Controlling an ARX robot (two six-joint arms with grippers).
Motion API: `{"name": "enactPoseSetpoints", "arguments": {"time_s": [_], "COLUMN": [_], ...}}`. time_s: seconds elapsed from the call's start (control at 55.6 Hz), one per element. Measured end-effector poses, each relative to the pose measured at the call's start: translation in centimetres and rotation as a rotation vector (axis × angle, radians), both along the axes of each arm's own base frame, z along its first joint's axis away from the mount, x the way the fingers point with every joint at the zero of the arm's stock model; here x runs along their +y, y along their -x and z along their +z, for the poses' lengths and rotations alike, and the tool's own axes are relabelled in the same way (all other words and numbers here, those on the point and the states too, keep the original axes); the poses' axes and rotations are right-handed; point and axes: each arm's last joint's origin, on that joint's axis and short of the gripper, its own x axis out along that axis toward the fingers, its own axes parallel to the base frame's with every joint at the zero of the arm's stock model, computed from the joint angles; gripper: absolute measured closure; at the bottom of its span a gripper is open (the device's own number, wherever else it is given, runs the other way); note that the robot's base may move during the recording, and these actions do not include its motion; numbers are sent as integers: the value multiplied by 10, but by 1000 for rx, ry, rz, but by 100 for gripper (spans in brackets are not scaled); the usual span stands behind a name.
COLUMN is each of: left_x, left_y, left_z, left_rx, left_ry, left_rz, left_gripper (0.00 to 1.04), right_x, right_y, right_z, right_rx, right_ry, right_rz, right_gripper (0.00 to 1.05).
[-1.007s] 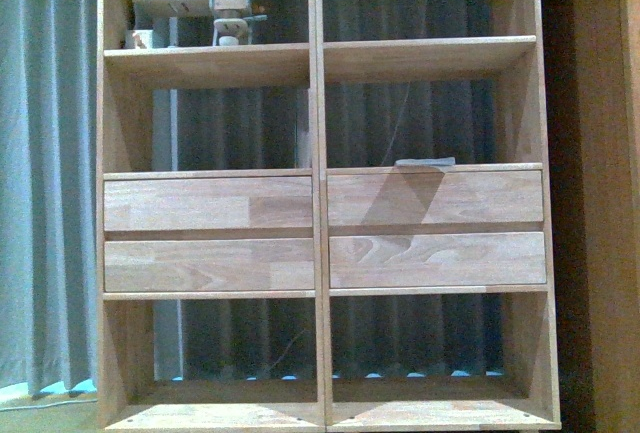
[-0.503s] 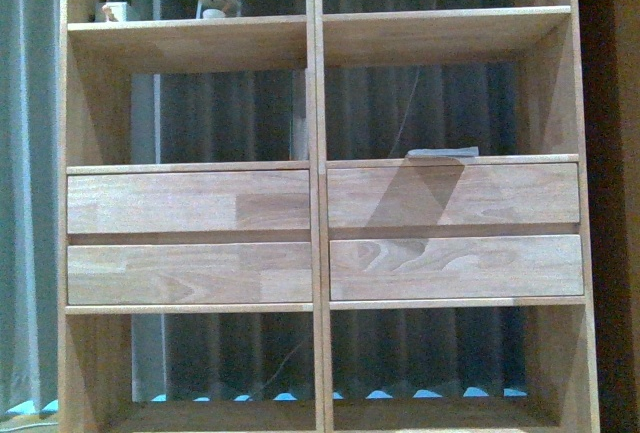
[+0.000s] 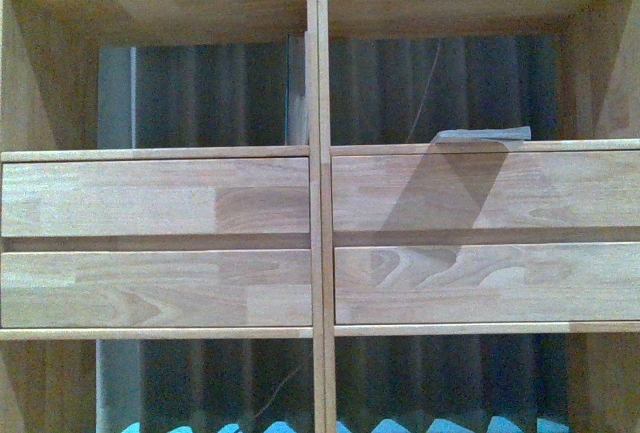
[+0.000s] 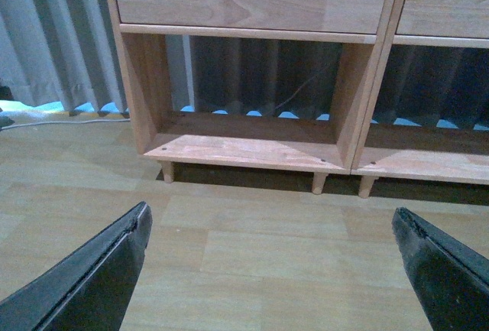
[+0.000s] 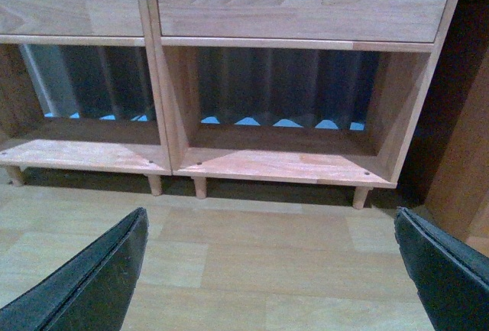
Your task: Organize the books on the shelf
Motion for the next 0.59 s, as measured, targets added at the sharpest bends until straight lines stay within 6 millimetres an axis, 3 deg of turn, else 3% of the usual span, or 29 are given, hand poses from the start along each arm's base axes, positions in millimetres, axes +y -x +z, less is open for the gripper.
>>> {"name": "enactPoseSetpoints", "arguments": {"time_s": [0.593], "left_x": [0], "left_y": [0], "left_z": [0], "left_rx": [0], "left_ry": [0], "left_rz": [0], "left_gripper": [7], "right_x": [0], "right_y": [0], "right_z": [0], "right_rx": [0], "right_ry": [0], "right_rz": [-1], "right_gripper": [7]}}
